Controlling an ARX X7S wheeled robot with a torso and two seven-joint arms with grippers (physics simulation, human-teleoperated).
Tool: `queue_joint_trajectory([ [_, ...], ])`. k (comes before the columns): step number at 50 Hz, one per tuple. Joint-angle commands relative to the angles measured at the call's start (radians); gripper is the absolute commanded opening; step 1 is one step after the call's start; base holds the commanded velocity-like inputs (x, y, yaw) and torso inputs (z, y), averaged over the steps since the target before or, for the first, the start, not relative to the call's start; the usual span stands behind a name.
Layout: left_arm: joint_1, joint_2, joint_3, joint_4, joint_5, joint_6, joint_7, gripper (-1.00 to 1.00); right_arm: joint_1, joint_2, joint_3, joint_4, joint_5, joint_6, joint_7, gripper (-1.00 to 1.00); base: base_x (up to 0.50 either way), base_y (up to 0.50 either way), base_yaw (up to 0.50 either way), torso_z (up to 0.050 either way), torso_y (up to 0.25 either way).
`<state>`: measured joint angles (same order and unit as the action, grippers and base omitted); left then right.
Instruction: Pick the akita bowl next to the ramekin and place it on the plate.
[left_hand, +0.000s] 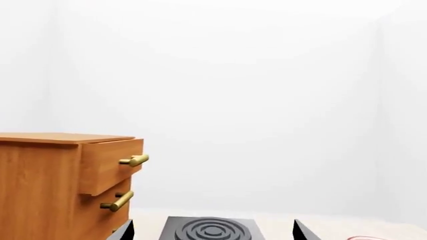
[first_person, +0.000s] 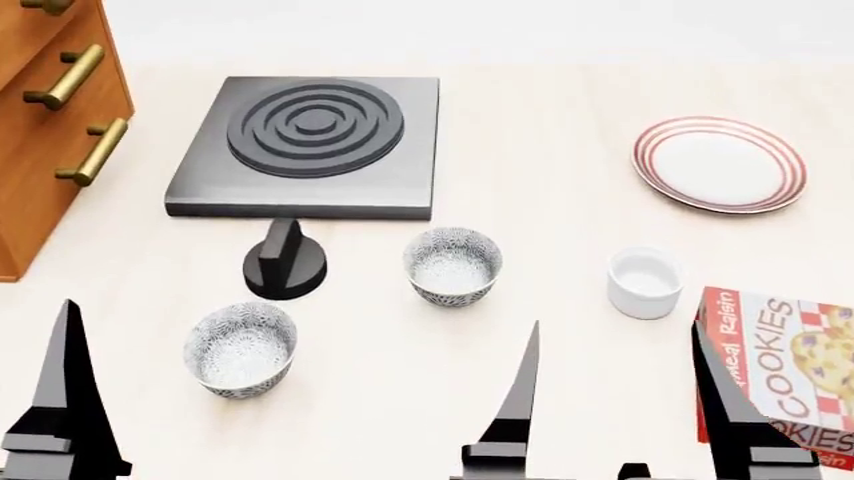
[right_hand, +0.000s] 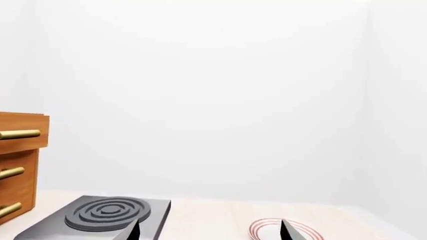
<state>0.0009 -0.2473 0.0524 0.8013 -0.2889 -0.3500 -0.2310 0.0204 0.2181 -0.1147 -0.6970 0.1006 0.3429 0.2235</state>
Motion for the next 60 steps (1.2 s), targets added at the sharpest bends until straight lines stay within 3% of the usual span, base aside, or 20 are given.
queue_joint_trajectory([
  [1,0.003,0.008,-0.014,-0.005,0.012,0.011,0.010,1.00,-0.004,-0.014,0.022,-0.001,-0.011,-0.001,-0.013,1.00,0.13,0.00,0.00,0.000,0.000],
  [60,-0.007,-0.038,0.016,-0.026,-0.010,0.035,-0.042,1.00,0.001,0.037,-0.011,0.012,0.025,-0.009,0.045,1.00,0.13,0.00,0.00,0.000,0.000],
])
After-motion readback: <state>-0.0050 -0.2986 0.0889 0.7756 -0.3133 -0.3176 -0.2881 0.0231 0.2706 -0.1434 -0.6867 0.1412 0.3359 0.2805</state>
